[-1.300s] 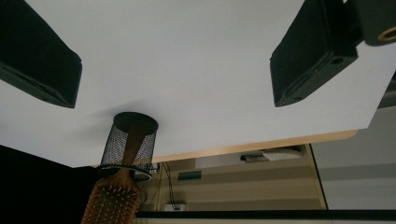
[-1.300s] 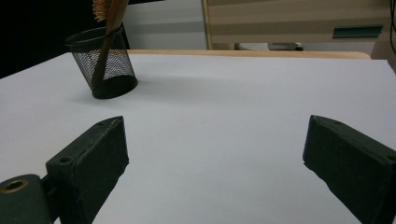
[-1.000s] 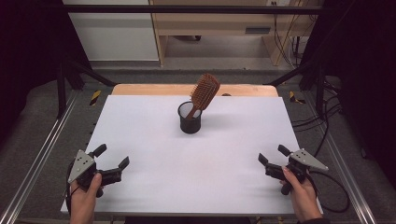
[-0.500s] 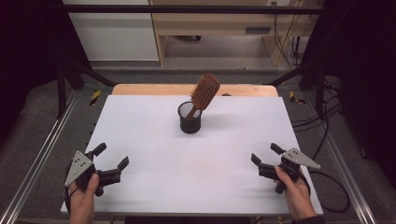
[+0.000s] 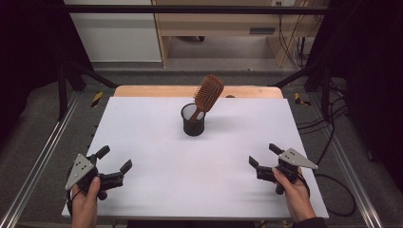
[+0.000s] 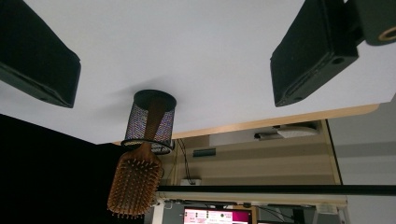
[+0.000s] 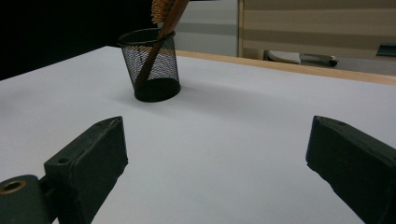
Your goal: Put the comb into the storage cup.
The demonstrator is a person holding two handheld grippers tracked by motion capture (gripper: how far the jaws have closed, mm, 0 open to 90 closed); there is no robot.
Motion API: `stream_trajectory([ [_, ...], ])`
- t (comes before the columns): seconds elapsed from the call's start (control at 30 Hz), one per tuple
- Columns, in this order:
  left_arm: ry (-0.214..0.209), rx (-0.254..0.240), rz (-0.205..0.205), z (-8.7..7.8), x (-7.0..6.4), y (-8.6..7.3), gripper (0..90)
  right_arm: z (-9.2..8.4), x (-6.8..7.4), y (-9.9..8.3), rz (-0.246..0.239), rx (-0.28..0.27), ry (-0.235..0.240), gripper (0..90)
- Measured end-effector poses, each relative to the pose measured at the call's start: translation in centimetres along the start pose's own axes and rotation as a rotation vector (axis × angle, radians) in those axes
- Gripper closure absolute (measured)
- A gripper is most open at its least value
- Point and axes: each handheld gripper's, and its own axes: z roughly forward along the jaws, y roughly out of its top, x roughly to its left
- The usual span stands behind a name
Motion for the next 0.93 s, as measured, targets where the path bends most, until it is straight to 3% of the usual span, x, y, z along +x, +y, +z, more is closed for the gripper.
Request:
stream_trajectory([
  [0.37, -0.014, -0.007, -0.019, 0.1, -0.1, -0.1, 1.9, 1.6, 1.4, 0.5, -0.038, -0.017, 0.029, 3.7],
  [0.57, -0.014, -0.004, -0.016, 0.2, -0.1, -0.2, 1.9, 2.6, 2.5, 0.8, -0.072, -0.022, 0.071, 3.7],
  [0.7, -0.011, -0.007, -0.016, 0.2, -0.1, -0.2, 1.9, 2.4, 3.1, 0.7, -0.098, -0.024, 0.098, 3.7],
  [0.93, -0.009, -0.002, -0.016, 0.3, -0.2, -0.3, 1.9, 1.2, 2.9, 0.1, -0.089, -0.038, 0.117, 3.6],
])
